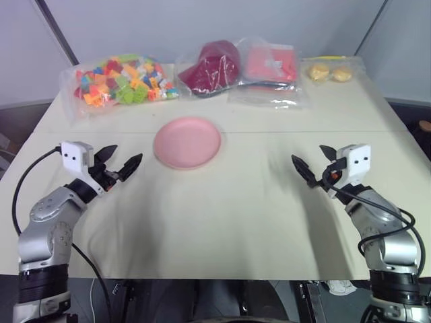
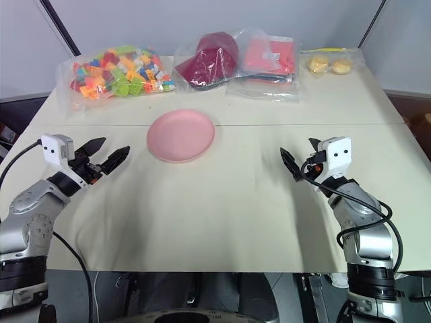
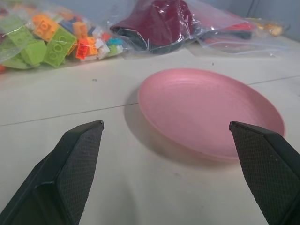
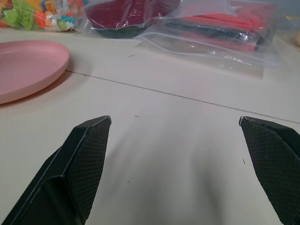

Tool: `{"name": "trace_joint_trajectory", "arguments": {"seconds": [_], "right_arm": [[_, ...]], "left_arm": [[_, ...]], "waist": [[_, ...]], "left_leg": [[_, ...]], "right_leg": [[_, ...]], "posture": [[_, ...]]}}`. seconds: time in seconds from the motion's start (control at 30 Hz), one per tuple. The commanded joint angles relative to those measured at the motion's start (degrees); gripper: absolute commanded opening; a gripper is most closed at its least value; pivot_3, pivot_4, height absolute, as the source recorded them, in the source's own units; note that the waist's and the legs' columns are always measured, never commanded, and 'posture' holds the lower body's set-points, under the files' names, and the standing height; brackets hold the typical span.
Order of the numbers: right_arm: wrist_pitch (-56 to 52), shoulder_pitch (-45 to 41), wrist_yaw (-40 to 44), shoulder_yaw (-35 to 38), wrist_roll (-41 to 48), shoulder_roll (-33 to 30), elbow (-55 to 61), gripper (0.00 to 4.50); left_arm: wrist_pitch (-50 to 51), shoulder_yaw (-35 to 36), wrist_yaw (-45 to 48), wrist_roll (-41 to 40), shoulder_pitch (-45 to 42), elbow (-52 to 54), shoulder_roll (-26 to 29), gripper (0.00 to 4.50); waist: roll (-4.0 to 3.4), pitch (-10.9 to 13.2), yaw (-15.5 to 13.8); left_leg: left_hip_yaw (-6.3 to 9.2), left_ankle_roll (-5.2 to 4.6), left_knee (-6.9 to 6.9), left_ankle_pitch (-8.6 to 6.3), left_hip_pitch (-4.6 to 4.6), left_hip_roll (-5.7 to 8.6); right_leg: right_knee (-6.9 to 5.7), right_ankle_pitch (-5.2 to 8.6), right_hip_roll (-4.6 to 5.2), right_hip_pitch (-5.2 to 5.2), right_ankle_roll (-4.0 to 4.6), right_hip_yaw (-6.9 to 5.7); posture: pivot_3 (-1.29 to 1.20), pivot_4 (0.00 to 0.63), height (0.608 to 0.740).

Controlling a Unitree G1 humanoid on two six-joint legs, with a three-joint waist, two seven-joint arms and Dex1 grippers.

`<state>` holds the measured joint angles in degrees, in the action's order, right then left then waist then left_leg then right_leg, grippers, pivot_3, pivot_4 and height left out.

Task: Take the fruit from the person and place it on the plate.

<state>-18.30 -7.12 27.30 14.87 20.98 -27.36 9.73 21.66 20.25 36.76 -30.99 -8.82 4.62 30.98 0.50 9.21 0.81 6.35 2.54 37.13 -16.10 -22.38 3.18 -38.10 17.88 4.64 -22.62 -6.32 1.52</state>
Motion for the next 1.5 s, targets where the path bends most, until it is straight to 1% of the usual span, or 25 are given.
{"name": "trace_joint_trajectory", "arguments": {"seconds": [0.03, 0.43, 1.37, 1.43, 1.5], "right_arm": [[1.4, -0.1, -0.2, 0.6, -0.1, 0.2, 0.7, 4.48], [2.2, -0.2, -0.4, 0.3, -0.6, 0.5, 0.2, 4.48], [3.2, 0.0, 0.6, 0.1, -1.1, 0.2, -0.9, 4.48], [2.0, 0.4, 2.5, -0.4, -0.4, -0.9, 0.6, 4.48], [-3.1, 2.3, 8.3, -0.3, 6.3, -3.4, 6.5, 4.48]], "left_arm": [[-1.3, 0.8, 0.2, -0.3, -0.6, 1.2, 0.2, 4.50], [-1.5, 0.6, 0.6, 0.1, -1.7, 0.0, 0.5, 4.50], [-2.0, 0.7, 0.5, 0.4, -1.1, 0.2, 0.6, 4.50], [-2.0, 0.8, 0.5, 0.5, -1.2, 0.1, 0.6, 4.50], [-1.9, 0.8, 0.5, 0.5, -1.2, 0.1, 0.7, 4.50]], "waist": [[0.00, 0.0, 0.0], [0.00, 0.0, 0.0], [0.00, 0.0, 0.0], [0.00, 0.0, 0.0], [0.00, 0.0, 0.0]], "left_leg": [[0.00, 0.00, 0.00, 0.00, 0.00, 0.00], [0.00, 0.00, 0.00, 0.00, 0.00, 0.00], [0.00, 0.00, 0.00, 0.00, 0.00, 0.00], [0.00, 0.00, 0.00, 0.00, 0.00, 0.00], [0.00, 0.00, 0.00, 0.00, 0.00, 0.00]], "right_leg": [[0.00, 0.00, 0.00, 0.00, 0.00, 0.00], [0.00, 0.00, 0.00, 0.00, 0.00, 0.00], [-0.01, 0.00, 0.00, 0.00, 0.00, 0.00], [-0.01, 0.00, 0.00, 0.00, 0.00, 0.00], [-0.01, 0.00, 0.00, 0.00, 0.00, 0.00]], "posture": [[0.00, 0.150, 0.740], [0.00, 0.150, 0.740], [0.00, 0.150, 0.740], [0.00, 0.150, 0.740], [0.00, 0.150, 0.740]]}}
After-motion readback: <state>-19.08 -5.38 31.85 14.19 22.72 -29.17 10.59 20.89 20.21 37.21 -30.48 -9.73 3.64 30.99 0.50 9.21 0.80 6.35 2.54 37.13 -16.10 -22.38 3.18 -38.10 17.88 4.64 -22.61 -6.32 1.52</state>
